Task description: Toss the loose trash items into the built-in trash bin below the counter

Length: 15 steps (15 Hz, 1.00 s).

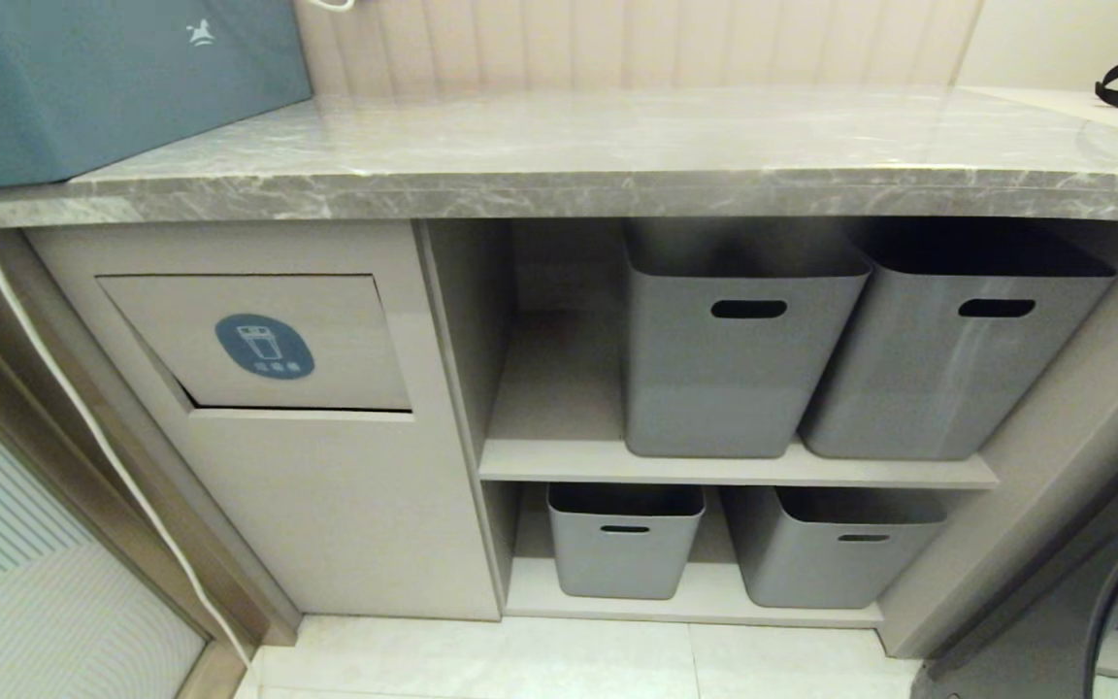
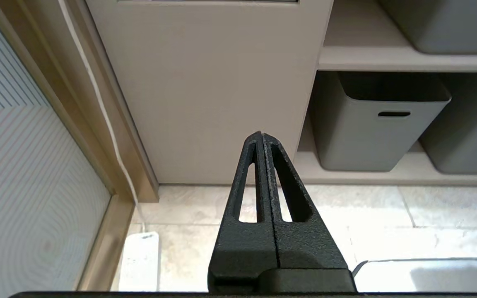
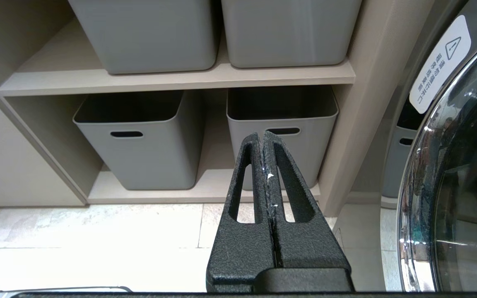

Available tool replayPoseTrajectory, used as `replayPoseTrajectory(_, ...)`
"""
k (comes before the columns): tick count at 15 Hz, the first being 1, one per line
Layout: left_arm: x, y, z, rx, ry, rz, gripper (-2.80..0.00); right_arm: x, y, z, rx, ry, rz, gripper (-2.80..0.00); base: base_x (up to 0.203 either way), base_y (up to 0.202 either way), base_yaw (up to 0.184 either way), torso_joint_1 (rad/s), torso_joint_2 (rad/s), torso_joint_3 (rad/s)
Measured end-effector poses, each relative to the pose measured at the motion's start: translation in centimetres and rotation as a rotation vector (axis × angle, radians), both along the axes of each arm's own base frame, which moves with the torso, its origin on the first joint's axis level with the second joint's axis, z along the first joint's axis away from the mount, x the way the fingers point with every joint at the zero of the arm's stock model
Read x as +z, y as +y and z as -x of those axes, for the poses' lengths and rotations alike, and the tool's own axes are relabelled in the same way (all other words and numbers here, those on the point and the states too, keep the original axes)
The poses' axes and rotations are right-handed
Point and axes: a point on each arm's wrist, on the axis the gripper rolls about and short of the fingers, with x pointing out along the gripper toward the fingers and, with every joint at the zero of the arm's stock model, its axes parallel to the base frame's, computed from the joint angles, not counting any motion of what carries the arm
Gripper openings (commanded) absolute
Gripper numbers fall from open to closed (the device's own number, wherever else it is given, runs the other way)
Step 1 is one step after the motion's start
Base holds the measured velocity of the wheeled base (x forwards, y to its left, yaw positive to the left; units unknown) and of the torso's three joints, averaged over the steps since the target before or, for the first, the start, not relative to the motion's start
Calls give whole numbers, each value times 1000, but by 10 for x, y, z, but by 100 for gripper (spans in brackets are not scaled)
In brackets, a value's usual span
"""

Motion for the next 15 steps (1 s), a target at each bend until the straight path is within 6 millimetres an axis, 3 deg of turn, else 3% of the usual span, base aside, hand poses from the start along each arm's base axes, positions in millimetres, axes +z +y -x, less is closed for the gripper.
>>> replayPoseTrajectory(15, -2, 0, 1, 0, -14, 27, -280, 0, 0, 0, 0, 0, 0, -280, 0, 0, 0, 0, 0, 0)
